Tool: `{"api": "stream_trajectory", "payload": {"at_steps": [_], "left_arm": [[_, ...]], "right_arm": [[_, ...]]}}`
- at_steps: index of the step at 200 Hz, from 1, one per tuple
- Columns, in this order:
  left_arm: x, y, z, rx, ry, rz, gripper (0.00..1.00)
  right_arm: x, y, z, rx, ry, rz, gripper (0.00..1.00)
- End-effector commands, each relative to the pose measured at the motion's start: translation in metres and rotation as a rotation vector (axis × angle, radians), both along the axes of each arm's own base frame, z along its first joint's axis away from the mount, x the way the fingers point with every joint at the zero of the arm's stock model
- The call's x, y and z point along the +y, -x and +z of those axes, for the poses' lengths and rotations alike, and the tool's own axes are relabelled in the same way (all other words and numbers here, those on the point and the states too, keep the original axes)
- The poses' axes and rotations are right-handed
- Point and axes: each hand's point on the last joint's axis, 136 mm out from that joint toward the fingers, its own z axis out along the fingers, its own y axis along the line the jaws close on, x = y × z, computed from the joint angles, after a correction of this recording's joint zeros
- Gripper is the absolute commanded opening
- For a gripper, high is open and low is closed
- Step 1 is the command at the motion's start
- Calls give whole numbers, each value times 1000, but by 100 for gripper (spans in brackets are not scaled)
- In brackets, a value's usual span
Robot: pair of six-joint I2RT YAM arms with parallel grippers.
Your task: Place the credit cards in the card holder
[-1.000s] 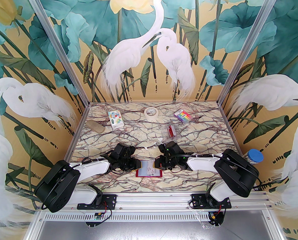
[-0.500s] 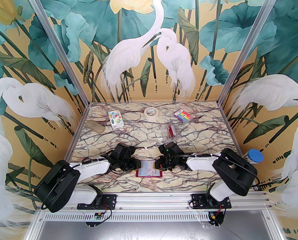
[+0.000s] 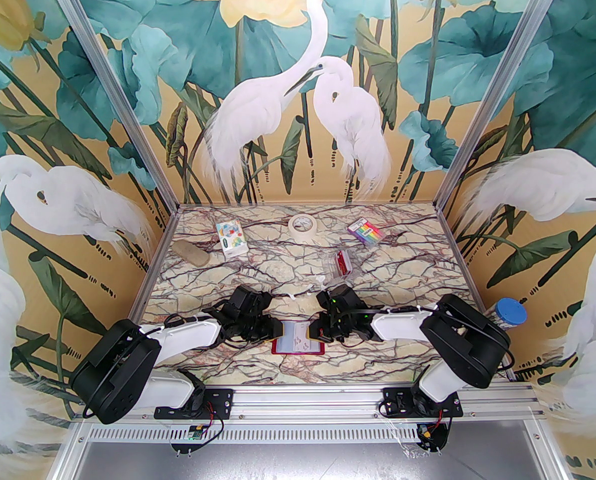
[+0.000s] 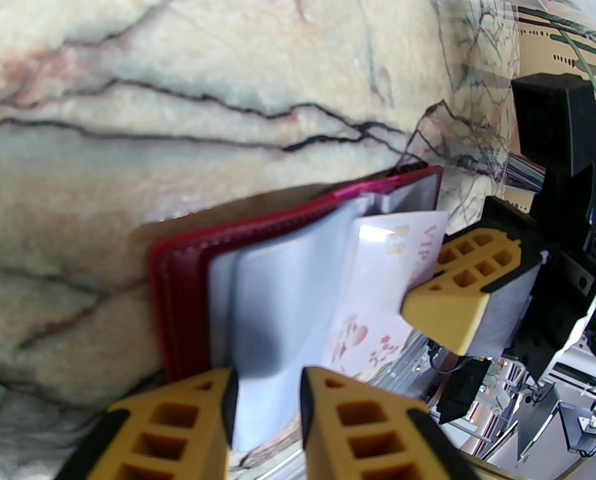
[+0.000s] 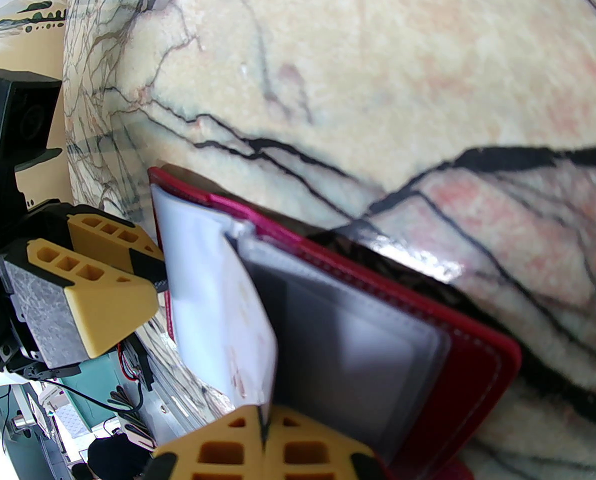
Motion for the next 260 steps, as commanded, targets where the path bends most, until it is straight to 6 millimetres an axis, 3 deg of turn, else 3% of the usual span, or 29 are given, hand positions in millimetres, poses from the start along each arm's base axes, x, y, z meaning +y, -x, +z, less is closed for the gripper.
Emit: {"api": "stream_trajectory", "payload": {"at_steps": [1, 199, 260], "left_arm": [[13, 8, -18, 31, -102, 1, 29], [18, 10, -24, 40, -166, -5, 28], [18, 10, -24, 39, -171, -9, 28]], "right_arm": [[-11, 9, -20, 34, 72, 4, 0], [-11, 9, -26, 37, 102, 25, 0], [-9, 8, -19, 20, 89, 28, 3]]}}
